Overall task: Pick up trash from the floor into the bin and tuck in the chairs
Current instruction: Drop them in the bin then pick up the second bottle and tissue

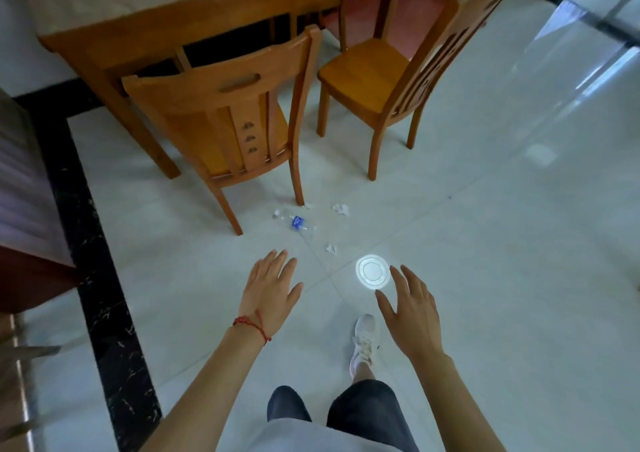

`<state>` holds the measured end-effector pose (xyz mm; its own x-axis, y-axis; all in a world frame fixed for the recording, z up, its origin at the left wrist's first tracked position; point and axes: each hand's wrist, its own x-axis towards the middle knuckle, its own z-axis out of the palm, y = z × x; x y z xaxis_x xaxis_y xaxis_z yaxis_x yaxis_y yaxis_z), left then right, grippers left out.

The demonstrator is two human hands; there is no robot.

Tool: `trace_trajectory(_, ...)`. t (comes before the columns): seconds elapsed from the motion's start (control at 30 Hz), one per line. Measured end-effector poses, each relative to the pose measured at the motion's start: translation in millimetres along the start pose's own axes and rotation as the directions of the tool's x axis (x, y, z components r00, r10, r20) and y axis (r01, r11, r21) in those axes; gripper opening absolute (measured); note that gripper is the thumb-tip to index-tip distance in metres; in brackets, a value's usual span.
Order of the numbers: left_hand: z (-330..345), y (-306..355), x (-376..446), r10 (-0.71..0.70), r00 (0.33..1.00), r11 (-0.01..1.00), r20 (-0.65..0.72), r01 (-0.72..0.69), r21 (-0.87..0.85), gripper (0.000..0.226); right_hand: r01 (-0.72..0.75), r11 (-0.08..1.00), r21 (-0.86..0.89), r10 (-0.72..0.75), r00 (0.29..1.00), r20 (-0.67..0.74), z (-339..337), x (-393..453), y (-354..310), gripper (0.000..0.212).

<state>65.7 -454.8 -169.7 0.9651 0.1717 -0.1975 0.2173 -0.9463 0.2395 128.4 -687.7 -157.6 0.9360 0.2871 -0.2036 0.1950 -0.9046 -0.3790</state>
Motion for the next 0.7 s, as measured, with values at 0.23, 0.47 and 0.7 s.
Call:
trace_trajectory(0.23, -1, 34, 73, -0.119, 0.99, 0.991, -0.071, 0.114, -0.071, 0.047, 0.086, 0.996, -0.01, -0.085, 0.993, 0.081, -32, 92, 35, 0.052)
trace_trajectory(0.47, -7, 65, 135, -0.247, 0.965, 0.966, -0.091, 0.238, -0.105, 0.051, 0.186, 0.983, -0.005, -0.183, 0.971, 0.152, -65, 180, 58, 0.052)
trace_trajectory(0.7, -9, 61, 180, -0.289, 0.957, 0.952, -0.014, 0.286, -0.105, 0.053, 0.187, 0.982, 0.024, -0.187, 0.959, 0.212, -55, 229, 53, 0.052)
